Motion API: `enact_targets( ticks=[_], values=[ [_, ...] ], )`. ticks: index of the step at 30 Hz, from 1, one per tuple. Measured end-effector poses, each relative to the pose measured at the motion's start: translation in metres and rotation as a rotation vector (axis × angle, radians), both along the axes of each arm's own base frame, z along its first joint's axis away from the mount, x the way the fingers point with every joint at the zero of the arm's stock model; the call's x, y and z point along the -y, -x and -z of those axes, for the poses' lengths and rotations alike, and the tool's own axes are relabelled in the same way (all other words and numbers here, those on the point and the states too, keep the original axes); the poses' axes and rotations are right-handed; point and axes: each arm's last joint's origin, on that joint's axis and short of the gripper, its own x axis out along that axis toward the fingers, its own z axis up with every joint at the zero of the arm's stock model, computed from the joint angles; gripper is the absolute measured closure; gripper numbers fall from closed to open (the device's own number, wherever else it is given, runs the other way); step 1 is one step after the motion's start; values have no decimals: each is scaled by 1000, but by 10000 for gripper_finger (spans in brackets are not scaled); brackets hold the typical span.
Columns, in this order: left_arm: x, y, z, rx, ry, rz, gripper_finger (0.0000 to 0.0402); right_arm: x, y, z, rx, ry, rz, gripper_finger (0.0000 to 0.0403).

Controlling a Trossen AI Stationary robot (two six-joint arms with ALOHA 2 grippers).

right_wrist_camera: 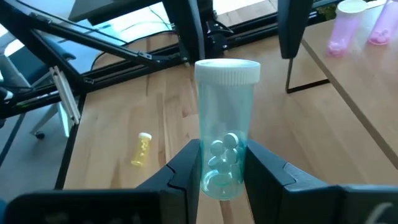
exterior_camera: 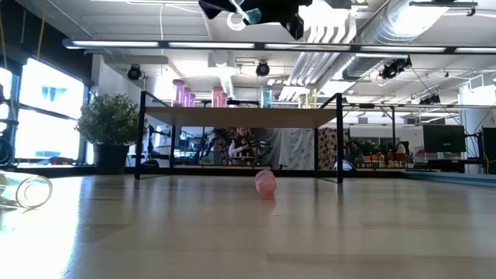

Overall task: Pick and place medicine bottles onto shelf by color
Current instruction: Put the blue pill bottle on the shelf aligned with the other blue pill bottles

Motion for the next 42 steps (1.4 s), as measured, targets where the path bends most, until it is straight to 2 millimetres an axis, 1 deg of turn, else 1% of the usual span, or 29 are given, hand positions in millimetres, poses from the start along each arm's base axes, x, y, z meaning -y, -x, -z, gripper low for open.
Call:
enact_targets(
  ticks=[4, 10, 15, 21, 25, 33, 37, 42],
  values=[
    [0, -3, -3, 42, -1, 10, 225, 0, 0, 0, 0, 3, -10, 315],
    [1, -3, -3, 46, 41, 14, 225, 4, 0, 0, 6, 8, 10, 315],
    [1, -4, -4, 59, 39, 17, 225, 6, -2, -4, 49, 0, 5, 315],
    [0, -7, -3, 71, 36, 18, 226, 6, -3, -5, 54, 0, 6, 315],
    [0, -7, -3, 71, 36, 17, 238, 6, -3, -5, 58, 0, 6, 315],
    [0, -7, -3, 72, 36, 16, 285, 6, -3, -5, 58, -1, 3, 315],
    [0, -7, -3, 72, 35, 16, 291, 6, -3, -5, 58, -1, 3, 315],
    [0, -7, -3, 72, 36, 16, 285, 6, -3, -5, 58, -1, 4, 315]
  ],
)
